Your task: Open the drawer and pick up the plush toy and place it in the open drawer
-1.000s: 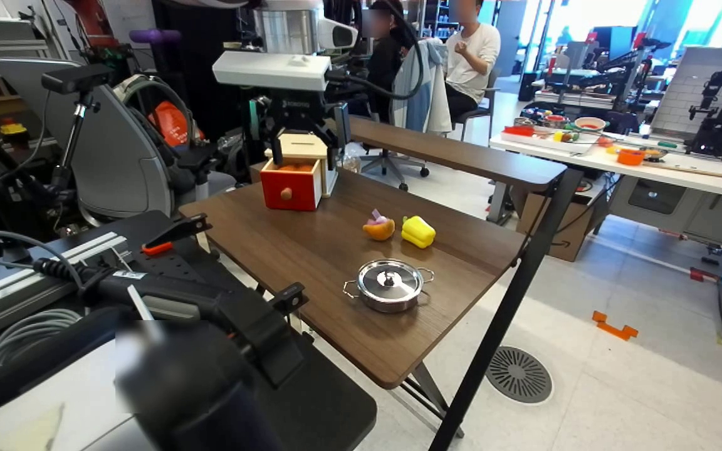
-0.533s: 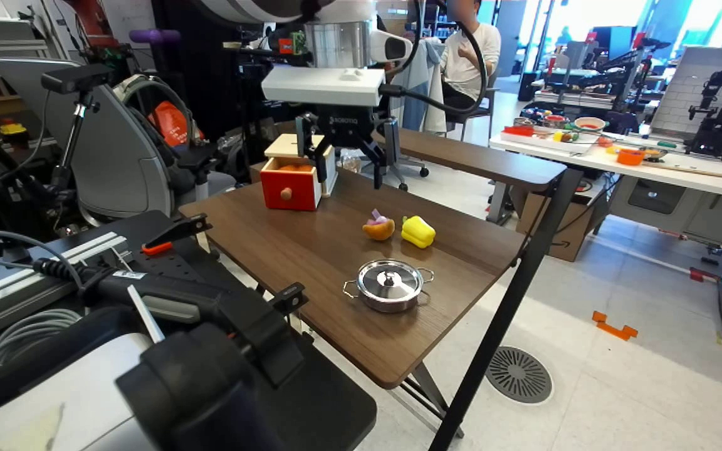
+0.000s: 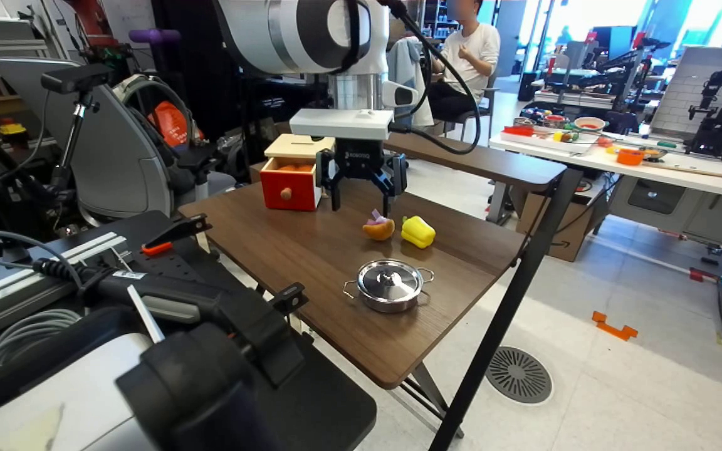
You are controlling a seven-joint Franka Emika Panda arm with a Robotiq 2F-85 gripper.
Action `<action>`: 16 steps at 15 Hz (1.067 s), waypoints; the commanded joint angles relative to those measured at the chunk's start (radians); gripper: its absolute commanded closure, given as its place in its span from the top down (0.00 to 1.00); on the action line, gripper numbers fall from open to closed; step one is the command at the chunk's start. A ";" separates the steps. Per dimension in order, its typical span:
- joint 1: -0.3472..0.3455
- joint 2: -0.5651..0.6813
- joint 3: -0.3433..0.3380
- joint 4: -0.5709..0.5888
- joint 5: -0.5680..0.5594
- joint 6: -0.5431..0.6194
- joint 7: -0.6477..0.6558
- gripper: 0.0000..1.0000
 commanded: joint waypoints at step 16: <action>0.068 0.294 -0.020 0.406 -0.019 -0.277 0.104 0.34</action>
